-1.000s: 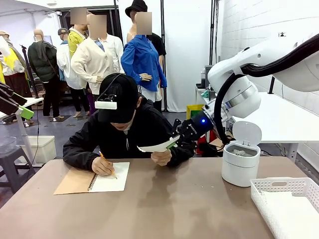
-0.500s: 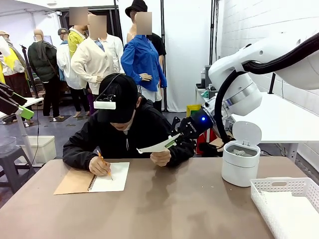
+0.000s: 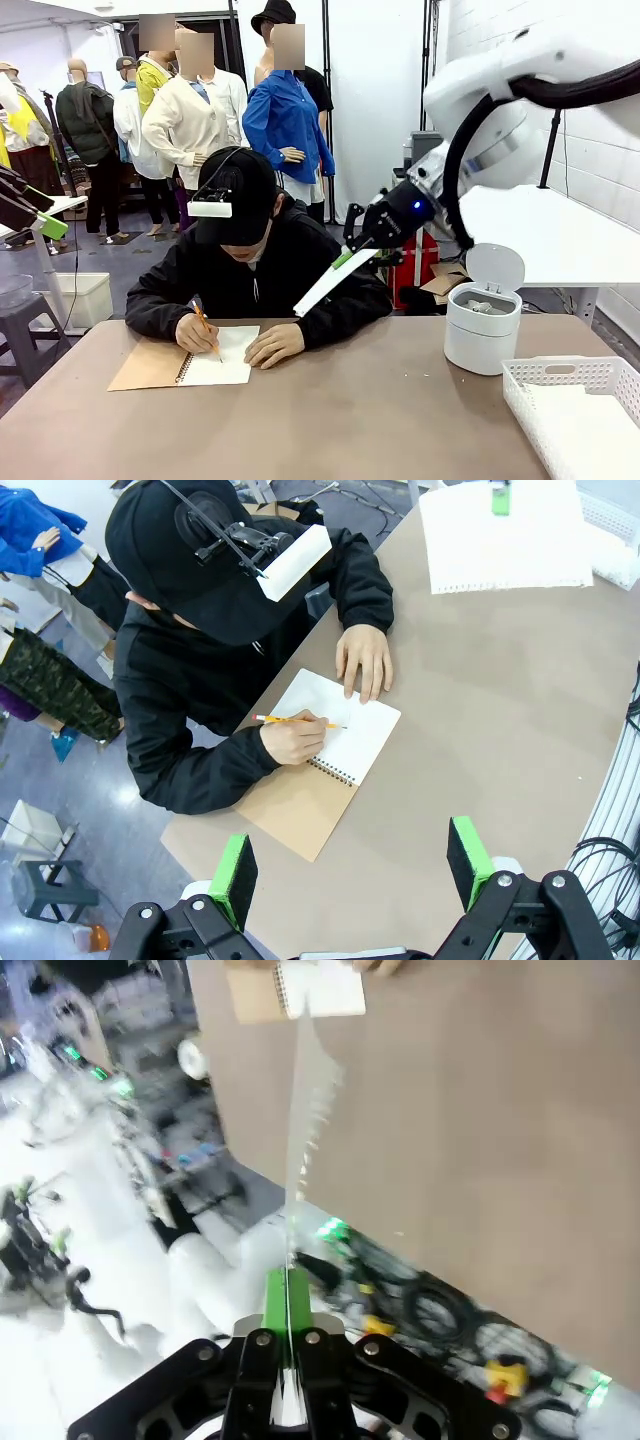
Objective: Sort the paper based on its condition.
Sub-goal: If a person hands you a paper, place it in the Organizing basket , and if it's crumpled, put it in the Trash can.
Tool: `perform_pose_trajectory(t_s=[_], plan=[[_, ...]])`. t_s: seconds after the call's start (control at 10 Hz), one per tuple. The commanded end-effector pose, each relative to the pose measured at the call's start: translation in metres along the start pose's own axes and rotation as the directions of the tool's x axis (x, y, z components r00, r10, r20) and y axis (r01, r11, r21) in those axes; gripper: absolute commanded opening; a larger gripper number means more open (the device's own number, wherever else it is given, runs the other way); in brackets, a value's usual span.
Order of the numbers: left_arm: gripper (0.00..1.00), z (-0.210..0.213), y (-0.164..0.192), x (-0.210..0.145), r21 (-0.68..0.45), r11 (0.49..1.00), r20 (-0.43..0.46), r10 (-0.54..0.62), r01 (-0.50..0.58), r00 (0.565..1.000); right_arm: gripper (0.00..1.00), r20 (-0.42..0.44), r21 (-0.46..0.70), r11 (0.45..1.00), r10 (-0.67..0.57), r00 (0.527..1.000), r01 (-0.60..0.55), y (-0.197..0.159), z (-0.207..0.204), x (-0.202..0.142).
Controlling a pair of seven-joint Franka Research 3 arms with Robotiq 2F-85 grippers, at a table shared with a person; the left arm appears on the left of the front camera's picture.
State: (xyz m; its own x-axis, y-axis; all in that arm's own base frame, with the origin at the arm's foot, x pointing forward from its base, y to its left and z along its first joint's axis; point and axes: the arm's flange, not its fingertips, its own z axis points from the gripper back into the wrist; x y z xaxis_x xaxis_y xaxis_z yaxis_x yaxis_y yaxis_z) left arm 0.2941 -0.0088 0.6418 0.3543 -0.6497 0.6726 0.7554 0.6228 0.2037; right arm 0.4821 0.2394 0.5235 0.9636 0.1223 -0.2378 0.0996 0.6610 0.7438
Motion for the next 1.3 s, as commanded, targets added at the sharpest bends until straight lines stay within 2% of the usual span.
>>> perform_pose_trajectory(t_s=[0.0,0.2,0.3,0.5,0.6,0.7,0.8,1.1,1.2], plan=[[1.0,0.0,0.001,0.0,0.009,1.0,0.005,0.002,-0.002,1.0,0.0,0.007,-0.129,0.965,0.232,0.973,-0.229,0.001,0.023,-0.043],[1.0,0.0,0.001,0.0,0.009,1.0,0.005,0.002,-0.002,1.0,0.0,0.031,-0.23,0.909,0.363,0.931,-0.346,0.002,0.052,-0.077],[1.0,0.0,0.001,0.0,0.009,1.0,0.005,0.002,-0.002,1.0,0.0,0.051,-0.296,0.863,0.441,0.896,-0.408,-0.003,0.066,-0.093],[1.0,0.0,0.001,0.0,0.009,1.0,0.005,0.002,-0.002,1.0,0.0,0.103,-0.431,0.821,0.457,0.883,-0.375,-0.034,0.083,-0.107],[1.0,0.0,0.001,0.0,0.009,1.0,0.005,0.002,-0.002,1.0,0.0,0.164,-0.488,0.799,0.48,0.862,-0.352,-0.058,0.088,-0.112],[1.0,0.0,0.001,0.0,0.009,1.0,0.005,0.002,-0.002,1.0,0.0,0.176,-0.605,0.733,0.504,0.846,-0.311,-0.082,0.092,-0.12],[1.0,0.0,0.001,0.0,0.009,1.0,0.005,0.002,-0.002,1.0,0.0,0.193,-0.629,0.715,0.525,0.829,-0.306,-0.095,0.092,-0.129],[1.0,0.0,0.001,0.0,0.009,1.0,0.005,0.002,-0.002,1.0,0.0,0.236,-0.658,0.725,0.455,0.859,-0.204,-0.13,0.107,-0.155],[1.0,0.0,0.001,0.0,0.009,1.0,0.005,0.002,-0.002,1.0,0.0,0.215,-0.656,0.731,0.423,0.88,-0.191,-0.145,0.105,-0.159]])
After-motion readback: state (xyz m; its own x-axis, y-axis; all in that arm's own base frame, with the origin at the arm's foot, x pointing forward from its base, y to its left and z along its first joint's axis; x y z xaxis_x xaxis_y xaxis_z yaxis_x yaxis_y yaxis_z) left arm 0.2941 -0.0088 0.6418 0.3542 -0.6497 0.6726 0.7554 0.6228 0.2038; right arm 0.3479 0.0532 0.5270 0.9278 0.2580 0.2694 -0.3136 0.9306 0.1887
